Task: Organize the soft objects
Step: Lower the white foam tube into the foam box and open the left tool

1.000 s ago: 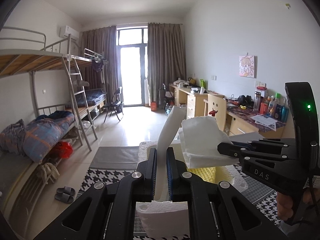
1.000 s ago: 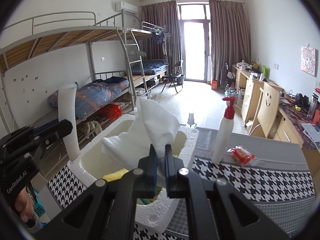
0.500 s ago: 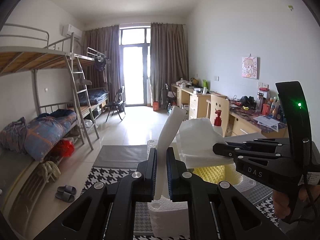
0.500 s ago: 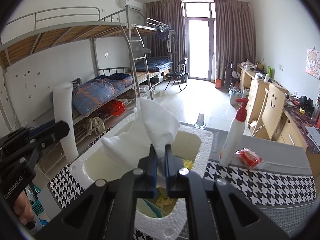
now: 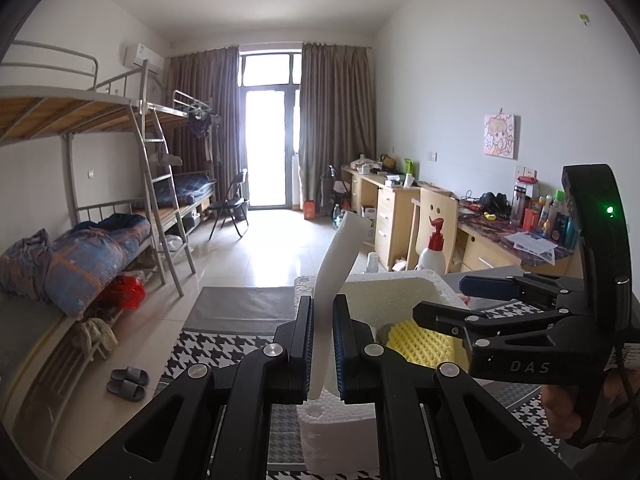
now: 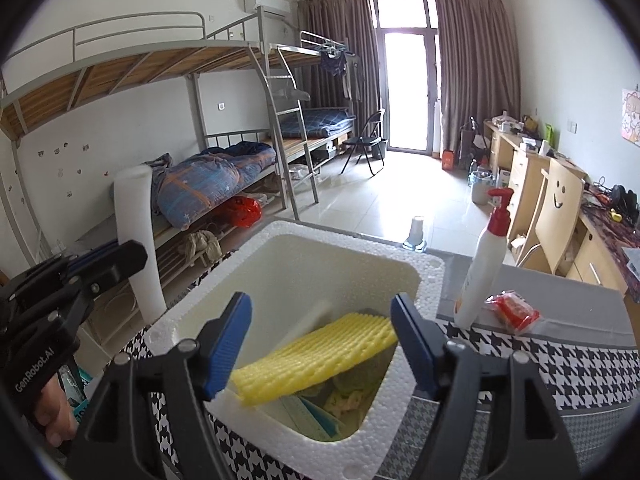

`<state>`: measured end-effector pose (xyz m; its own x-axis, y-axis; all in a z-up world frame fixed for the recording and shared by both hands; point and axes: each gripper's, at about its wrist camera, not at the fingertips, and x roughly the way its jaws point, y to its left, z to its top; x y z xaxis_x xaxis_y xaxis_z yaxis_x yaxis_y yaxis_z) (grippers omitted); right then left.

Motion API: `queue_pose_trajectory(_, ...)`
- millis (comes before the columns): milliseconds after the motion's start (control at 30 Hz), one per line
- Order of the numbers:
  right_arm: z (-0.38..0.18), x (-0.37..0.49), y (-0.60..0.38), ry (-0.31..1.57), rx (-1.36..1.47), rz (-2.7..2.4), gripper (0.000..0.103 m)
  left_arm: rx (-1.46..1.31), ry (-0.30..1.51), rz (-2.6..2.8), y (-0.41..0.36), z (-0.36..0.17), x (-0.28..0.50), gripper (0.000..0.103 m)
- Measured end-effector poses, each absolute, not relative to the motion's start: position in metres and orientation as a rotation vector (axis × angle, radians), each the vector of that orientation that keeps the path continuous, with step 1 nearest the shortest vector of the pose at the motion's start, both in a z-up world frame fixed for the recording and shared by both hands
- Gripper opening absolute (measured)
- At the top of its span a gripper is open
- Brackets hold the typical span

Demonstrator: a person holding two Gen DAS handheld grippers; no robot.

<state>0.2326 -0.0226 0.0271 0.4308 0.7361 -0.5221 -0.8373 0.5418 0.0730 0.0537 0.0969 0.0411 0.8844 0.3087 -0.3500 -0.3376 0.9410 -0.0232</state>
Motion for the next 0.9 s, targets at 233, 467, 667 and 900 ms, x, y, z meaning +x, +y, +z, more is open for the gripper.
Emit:
queue_pose_trajectory(233,0.03,0.231,-0.033,0.517,-0.2,0.968,0.083,-0.076,0.351,0.319,0.093,0.043,0.057,0.01)
queue_pose_trajectory(467,0.032,0.228,-0.04,0.477,-0.23,0.924,0.095,-0.071,0.357,0.301,0.09,0.043,0.063,0.01)
queue_pose_trajectory(667,0.033,0.227,-0.05,0.459,-0.228,0.916,0.095,-0.073,0.366,0.282,0.088,0.042,0.067,0.01)
queue_pose_trajectory(900,0.035,0.225,-0.063,0.442,-0.206,0.908,0.095,-0.066,0.377,0.263,0.082,0.043,0.074,0.01)
